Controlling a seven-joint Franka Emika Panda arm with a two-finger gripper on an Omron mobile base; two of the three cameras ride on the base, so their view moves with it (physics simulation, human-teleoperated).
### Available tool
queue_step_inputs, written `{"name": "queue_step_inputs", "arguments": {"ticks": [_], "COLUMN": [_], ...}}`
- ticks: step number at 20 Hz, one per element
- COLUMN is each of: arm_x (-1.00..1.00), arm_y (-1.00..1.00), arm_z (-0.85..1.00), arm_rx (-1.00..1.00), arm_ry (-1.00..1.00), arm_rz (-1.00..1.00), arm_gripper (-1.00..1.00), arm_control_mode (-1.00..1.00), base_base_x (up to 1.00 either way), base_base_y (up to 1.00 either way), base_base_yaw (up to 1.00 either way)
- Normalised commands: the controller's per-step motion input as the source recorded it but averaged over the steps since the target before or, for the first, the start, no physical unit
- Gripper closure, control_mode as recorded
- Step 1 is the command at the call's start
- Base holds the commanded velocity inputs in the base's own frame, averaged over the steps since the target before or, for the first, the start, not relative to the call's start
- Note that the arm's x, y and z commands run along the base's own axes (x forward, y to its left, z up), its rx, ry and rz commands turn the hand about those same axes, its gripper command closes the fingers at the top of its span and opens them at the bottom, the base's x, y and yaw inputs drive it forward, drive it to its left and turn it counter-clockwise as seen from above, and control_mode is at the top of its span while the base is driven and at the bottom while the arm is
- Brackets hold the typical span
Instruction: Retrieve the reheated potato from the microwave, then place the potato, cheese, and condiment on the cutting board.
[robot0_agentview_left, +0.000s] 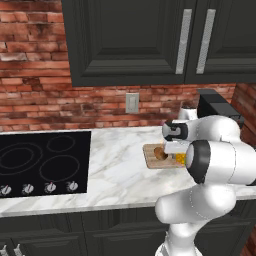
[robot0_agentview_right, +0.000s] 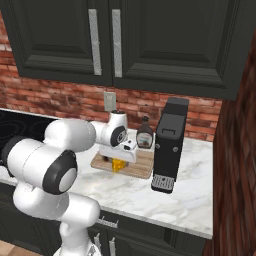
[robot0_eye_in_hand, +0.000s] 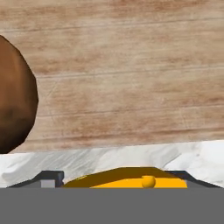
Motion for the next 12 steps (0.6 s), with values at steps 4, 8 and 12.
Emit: {"name": "queue_step_inputs", "arguments": {"ticks": [4,8,12], "arm_x": [0.51,0.48,0.27], "arm_y": [-0.15,-0.10,0.00], "arm_z": [0.00,-0.04,-0.26], "arm_rx": [0.00,0.00,0.02], "arm_ry": [0.00,0.00,-0.04], "arm_rz": [0.00,-0.02,-0.07], "arm_gripper": [1.00,1.00,1.00], "arm_control_mode": [-1.00,-1.00,-1.00], "base_base_x": [0.00,0.00,0.00], "base_base_y": [0.00,0.00,0.00], "base_base_yaw": [0.00,0.00,0.00]}}
